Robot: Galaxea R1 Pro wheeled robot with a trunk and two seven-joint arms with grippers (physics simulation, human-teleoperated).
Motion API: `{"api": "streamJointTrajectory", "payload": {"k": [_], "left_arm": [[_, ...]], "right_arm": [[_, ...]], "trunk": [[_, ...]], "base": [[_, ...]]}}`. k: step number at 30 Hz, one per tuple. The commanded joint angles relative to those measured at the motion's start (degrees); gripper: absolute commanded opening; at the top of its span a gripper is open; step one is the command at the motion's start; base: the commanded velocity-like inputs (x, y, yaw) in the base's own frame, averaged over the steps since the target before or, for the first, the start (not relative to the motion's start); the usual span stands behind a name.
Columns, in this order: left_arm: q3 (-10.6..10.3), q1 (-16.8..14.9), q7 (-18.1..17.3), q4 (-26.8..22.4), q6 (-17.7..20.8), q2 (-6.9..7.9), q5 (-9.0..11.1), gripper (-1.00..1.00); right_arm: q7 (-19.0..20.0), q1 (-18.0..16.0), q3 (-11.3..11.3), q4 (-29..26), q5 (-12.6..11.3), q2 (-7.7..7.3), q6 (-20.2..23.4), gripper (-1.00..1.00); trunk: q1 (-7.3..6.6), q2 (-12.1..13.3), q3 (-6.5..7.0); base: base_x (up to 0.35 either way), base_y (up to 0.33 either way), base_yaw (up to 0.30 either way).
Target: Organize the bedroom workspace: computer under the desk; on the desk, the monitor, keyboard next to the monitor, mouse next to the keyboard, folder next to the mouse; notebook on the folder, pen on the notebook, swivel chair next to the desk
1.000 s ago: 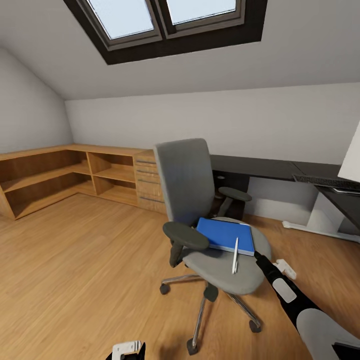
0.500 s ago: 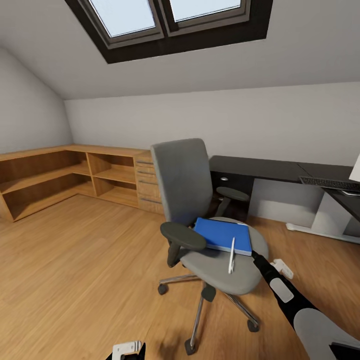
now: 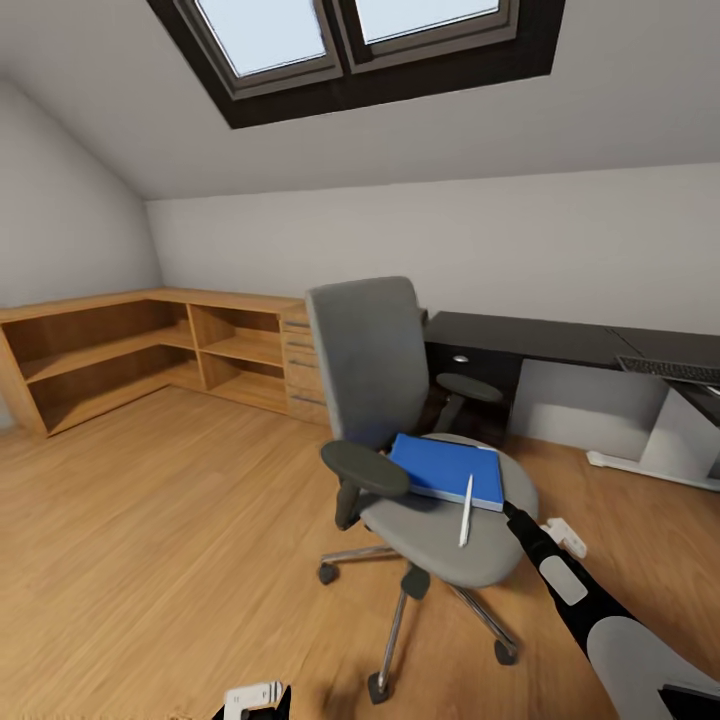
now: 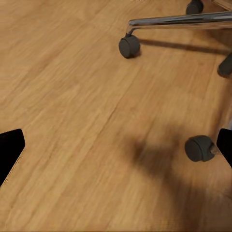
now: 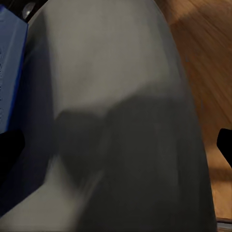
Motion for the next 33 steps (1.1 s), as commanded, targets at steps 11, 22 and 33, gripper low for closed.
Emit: {"api": "streamJointTrajectory", "payload": {"k": [11, 22, 33], "left_arm": [[-0.1, -0.1, -0.1, 0.1, -0.2, 0.01, 0.6, 1.00], [-0.1, -0.1, -0.1, 0.1, -0.2, 0.01, 0.6, 1.00], [-0.1, -0.1, -0.1, 0.2, -0.2, 0.01, 0.6, 1.00]], "right_arm": [[0.4, 0.0, 0.5, 0.8, -0.9, 0.03, -0.2, 1.00], [0.4, 0.0, 0.6, 0.8, -0.9, 0.09, -0.2, 1.00], [0.5, 0.0, 0.6, 0.8, -0.9, 0.10, -0.2, 1.00]], "trunk": [[0.00, 0.0, -0.06], [0.00, 0.0, -0.06], [0.00, 0.0, -0.06]], "base": [[0.000, 0.000, 0.231], [0.000, 0.000, 0.235], [0.015, 0.000, 0.235]]}}
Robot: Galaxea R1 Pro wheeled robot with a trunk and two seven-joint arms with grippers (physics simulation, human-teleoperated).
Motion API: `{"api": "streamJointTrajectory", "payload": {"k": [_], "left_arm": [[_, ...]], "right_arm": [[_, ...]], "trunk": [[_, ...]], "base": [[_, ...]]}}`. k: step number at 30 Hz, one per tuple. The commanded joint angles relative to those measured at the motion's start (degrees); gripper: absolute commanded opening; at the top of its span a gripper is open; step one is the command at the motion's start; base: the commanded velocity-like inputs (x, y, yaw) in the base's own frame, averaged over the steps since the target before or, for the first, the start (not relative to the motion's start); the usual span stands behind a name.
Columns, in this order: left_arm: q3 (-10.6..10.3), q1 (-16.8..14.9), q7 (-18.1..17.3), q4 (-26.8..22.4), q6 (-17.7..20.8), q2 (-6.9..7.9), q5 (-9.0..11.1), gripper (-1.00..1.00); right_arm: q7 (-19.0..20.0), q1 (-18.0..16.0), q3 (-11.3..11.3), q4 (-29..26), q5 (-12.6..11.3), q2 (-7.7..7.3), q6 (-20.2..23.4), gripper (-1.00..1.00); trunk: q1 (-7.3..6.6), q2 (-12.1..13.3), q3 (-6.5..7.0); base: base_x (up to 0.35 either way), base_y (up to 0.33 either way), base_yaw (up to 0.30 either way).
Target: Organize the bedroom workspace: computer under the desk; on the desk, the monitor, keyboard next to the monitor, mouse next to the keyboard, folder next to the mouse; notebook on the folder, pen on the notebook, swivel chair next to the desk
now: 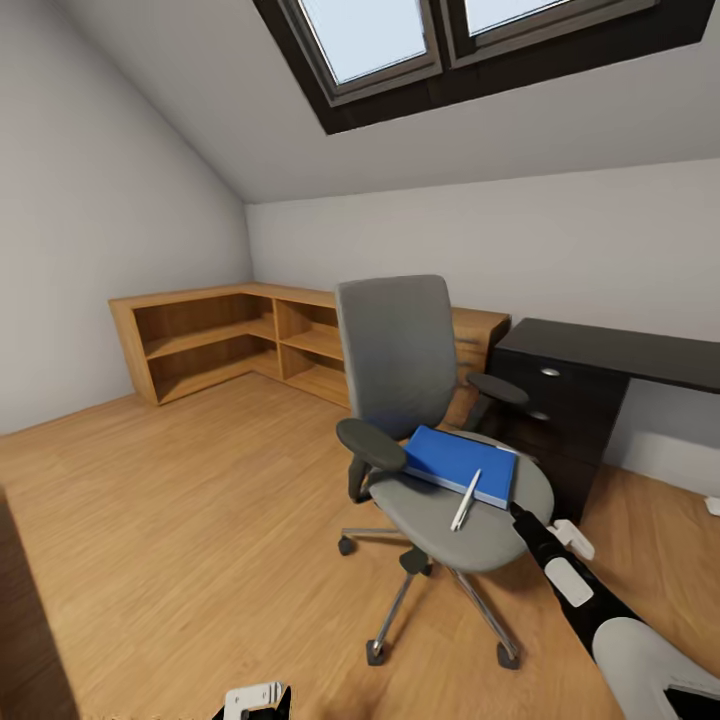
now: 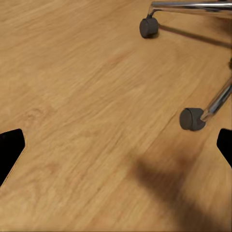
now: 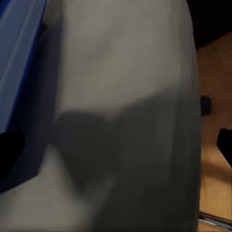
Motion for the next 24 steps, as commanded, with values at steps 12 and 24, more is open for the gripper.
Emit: {"api": "streamJointTrajectory", "payload": {"k": [12, 24], "left_arm": [[-0.1, -0.1, -0.1, 1.0, -0.2, 0.01, 0.6, 1.00], [-0.1, -0.1, -0.1, 1.0, -0.3, 0.01, 0.6, 1.00]], "right_arm": [[0.5, 0.0, 0.8, 0.3, -0.9, 0.99, 0.9, 1.00], [0.5, 0.0, 0.8, 0.4, -0.9, 0.99, 0.9, 1.00]], "trunk": [[0.01, 0.0, -0.06], [0.01, 0.0, -0.06]], "base": [[0.257, 0.000, 0.217], [0.162, 0.000, 0.167]]}}
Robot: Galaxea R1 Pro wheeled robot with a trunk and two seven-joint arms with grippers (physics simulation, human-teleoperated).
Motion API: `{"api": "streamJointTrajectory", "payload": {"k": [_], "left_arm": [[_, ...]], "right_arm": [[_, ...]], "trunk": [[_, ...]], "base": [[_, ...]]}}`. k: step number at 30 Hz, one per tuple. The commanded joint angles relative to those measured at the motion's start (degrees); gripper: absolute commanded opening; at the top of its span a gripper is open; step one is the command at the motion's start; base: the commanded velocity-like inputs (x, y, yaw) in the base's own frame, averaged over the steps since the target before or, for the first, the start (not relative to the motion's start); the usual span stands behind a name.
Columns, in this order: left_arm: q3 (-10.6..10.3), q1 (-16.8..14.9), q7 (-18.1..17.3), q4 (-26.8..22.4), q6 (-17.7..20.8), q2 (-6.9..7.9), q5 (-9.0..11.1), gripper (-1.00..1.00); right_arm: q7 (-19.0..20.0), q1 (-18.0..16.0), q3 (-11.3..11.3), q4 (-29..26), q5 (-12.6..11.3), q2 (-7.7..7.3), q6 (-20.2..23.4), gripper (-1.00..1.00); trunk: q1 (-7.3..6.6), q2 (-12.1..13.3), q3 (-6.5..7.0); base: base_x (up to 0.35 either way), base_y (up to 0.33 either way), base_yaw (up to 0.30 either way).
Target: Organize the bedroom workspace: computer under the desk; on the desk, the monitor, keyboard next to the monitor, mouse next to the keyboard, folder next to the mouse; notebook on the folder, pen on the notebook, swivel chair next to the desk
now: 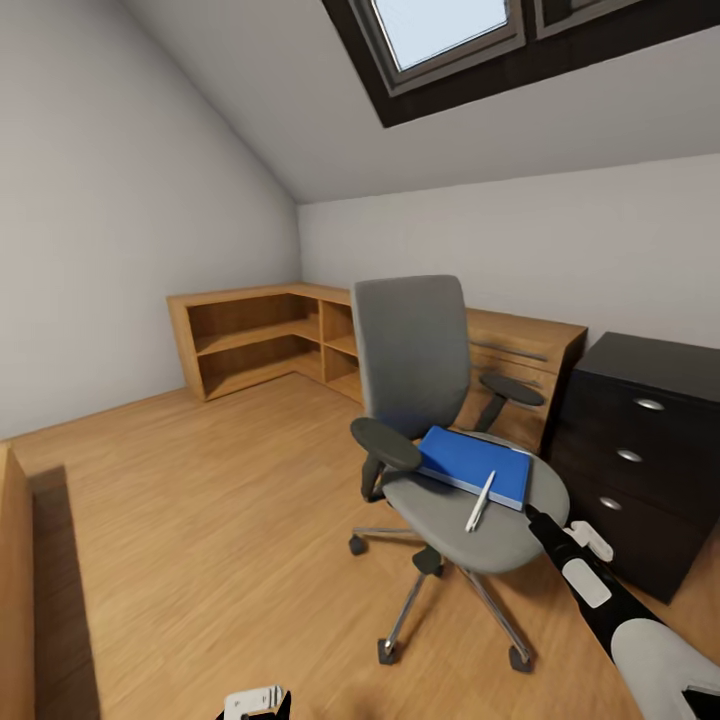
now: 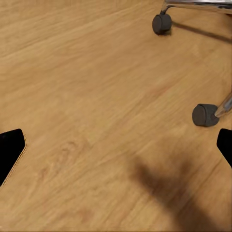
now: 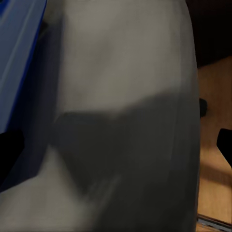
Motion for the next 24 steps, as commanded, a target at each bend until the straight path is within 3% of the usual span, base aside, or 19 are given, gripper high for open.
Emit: {"api": "streamJointTrajectory", "payload": {"k": [1, 13, 24], "left_arm": [[-0.1, -0.1, -0.1, 0.1, -0.2, 0.01, 0.6, 1.00], [-0.1, -0.1, -0.1, 0.1, -0.1, 0.09, 0.6, 1.00], [-0.1, -0.1, 0.0, 0.1, -0.1, 0.09, 0.6, 1.00]], "right_arm": [[0.6, 0.0, 0.8, 0.1, -1.0, 3.88, -0.2, 1.00], [0.6, 0.0, 0.9, 0.1, -1.0, 3.91, -0.2, 1.00], [0.6, 0.0, 0.9, -0.1, -0.8, 4.57, -0.3, 1.00]], "trunk": [[0.01, 0.0, -0.05], [0.01, 0.0, -0.05], [0.01, 0.0, -0.05]], "base": [[0.140, 0.000, 0.165], [0.136, 0.000, 0.066], [0.130, 0.000, 0.146]]}}
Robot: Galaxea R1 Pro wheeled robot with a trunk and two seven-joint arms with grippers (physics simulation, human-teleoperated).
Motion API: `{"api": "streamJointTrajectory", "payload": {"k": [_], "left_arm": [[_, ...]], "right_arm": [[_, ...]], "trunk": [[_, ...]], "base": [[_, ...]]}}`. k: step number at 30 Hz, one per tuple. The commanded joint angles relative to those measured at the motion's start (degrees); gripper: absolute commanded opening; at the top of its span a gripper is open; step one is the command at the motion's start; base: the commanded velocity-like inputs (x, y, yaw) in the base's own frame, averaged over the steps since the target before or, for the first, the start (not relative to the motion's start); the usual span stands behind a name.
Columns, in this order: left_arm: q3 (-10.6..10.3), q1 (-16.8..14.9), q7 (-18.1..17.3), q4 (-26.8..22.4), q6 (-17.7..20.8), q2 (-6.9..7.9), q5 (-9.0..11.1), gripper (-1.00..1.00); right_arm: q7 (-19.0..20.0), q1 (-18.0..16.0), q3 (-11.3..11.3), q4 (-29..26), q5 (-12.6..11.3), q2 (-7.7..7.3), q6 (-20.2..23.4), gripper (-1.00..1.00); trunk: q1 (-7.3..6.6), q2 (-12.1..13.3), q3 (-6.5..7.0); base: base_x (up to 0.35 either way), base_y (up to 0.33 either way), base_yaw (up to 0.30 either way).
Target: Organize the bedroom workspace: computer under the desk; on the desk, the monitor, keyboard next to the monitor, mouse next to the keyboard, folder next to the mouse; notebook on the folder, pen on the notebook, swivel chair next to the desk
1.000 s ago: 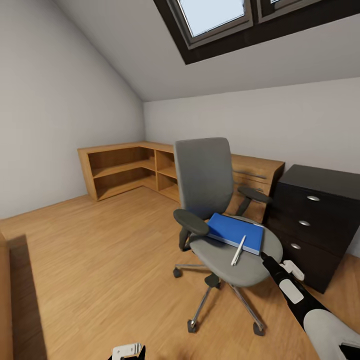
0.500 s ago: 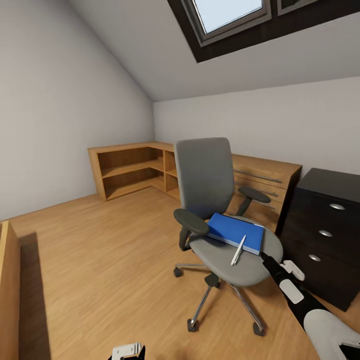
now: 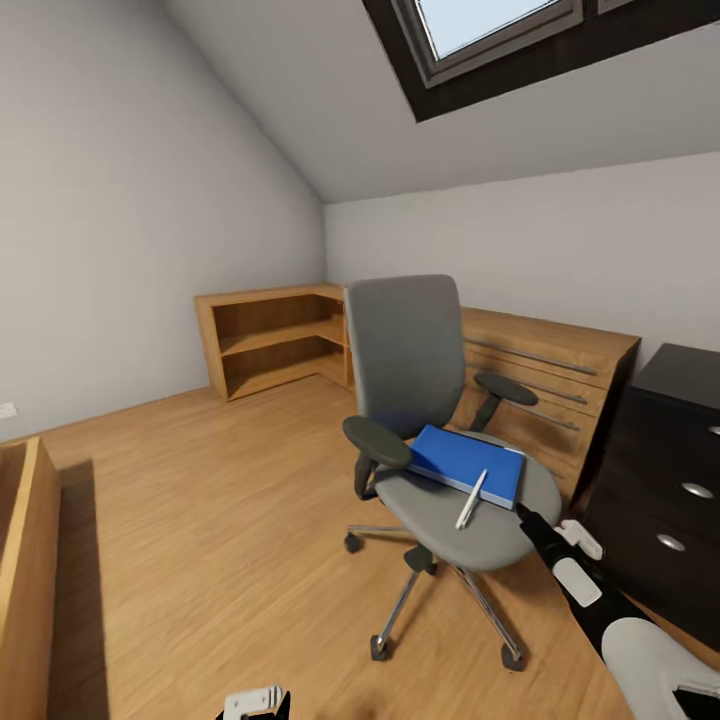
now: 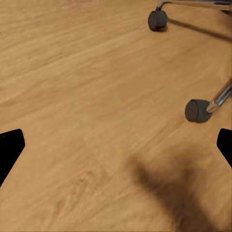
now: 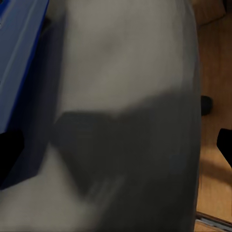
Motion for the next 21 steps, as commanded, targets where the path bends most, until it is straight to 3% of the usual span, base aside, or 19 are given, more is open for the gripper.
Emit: {"api": "streamJointTrajectory", "payload": {"k": [1, 21], "left_arm": [[-0.1, 0.0, -0.1, 0.1, -0.2, 0.01, 0.6, 1.00], [-0.1, 0.0, -0.2, 0.1, -0.2, 0.02, 0.6, 1.00]], "right_arm": [[0.5, 0.0, 0.7, 0.2, -1.0, 3.11, -0.2, 1.00], [0.5, 0.0, 0.7, 0.2, -1.0, 3.12, -0.2, 1.00]], "trunk": [[0.01, 0.0, -0.06], [0.01, 0.0, -0.06]], "base": [[0.123, 0.000, 0.018], [0.288, 0.011, 0.001]]}}
